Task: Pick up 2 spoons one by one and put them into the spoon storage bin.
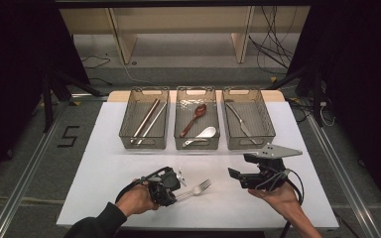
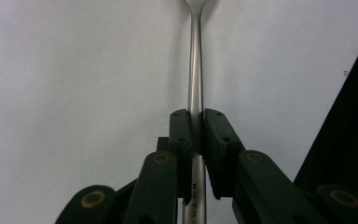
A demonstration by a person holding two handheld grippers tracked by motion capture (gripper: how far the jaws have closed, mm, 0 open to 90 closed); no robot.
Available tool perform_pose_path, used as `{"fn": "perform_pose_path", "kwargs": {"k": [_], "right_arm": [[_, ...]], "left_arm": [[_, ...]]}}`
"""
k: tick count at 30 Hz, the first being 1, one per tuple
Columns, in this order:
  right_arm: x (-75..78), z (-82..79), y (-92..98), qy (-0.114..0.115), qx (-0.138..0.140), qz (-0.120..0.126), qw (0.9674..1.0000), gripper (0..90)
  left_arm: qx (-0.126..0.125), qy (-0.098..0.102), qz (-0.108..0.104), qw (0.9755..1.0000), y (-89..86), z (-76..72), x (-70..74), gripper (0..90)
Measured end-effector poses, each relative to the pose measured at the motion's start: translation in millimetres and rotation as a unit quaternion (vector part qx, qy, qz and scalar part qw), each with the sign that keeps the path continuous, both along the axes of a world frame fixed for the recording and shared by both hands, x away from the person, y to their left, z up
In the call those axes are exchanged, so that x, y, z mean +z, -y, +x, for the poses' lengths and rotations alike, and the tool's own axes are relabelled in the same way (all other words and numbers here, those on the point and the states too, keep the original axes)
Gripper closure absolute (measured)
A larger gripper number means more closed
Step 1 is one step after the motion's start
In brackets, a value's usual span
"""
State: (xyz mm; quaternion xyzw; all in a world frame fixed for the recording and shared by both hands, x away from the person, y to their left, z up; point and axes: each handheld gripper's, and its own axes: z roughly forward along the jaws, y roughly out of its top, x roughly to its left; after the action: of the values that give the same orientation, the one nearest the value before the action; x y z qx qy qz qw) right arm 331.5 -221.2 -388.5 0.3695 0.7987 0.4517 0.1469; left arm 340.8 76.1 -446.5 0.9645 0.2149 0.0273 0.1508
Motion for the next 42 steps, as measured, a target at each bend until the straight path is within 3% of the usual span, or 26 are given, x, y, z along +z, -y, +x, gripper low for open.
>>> {"fn": "perform_pose_path", "kwargs": {"k": [9,13,16,24,28,32,34,37,40,41,42], "right_arm": [[-1.4,-1.2,-7.8,-0.007,0.031,-0.003,0.9995,26.0],[-3.2,-5.6,-19.3,-0.004,0.072,-0.015,0.9973,26.3],[-4.7,-11.3,-32.1,0.001,0.118,-0.036,0.9924,28.1],[-15.2,-27.8,-68.4,0.033,0.208,-0.111,0.9713,28.6],[-20.2,-34.2,-79.8,0.053,0.230,-0.143,0.9611,31.3],[-27.5,-40.1,-90.0,0.074,0.249,-0.186,0.9476,34.7],[-32.0,-40.6,-93.0,0.079,0.250,-0.208,0.9423,37.7],[-34.5,-42.5,-95.1,0.090,0.261,-0.215,0.9367,44.1],[-37.9,-44.5,-98.5,0.099,0.270,-0.238,0.9277,47.9],[-39.7,-44.9,-99.6,0.100,0.279,-0.247,0.9226,49.3],[-41.7,-45.9,-101.2,0.105,0.277,-0.253,0.9211,50.6]], "left_arm": [[-0.010,0.002,-0.006,0.9999,1.2,-4.7,10.8,81.4],[-0.020,0.006,-0.012,0.9997,3.8,-9.0,18.0,81.4],[-0.024,0.004,-0.017,0.9996,5.9,-12.0,20.6,81.3],[-0.041,-0.009,-0.030,0.9987,9.3,-16.5,29.7,81.3],[-0.049,-0.018,-0.035,0.9980,11.4,-17.2,32.4,81.3],[-0.057,-0.028,-0.040,0.9972,13.5,-17.1,34.9,81.3],[-0.058,-0.037,-0.047,0.9965,14.2,-17.3,35.5,81.3],[-0.060,-0.043,-0.048,0.9961,15.3,-17.4,35.3,81.2],[-0.062,-0.049,-0.052,0.9956,16.0,-18.0,35.4,81.2],[-0.062,-0.050,-0.051,0.9955,16.3,-18.2,35.7,81.2],[-0.062,-0.050,-0.053,0.9954,16.5,-18.1,35.8,81.2]]}}
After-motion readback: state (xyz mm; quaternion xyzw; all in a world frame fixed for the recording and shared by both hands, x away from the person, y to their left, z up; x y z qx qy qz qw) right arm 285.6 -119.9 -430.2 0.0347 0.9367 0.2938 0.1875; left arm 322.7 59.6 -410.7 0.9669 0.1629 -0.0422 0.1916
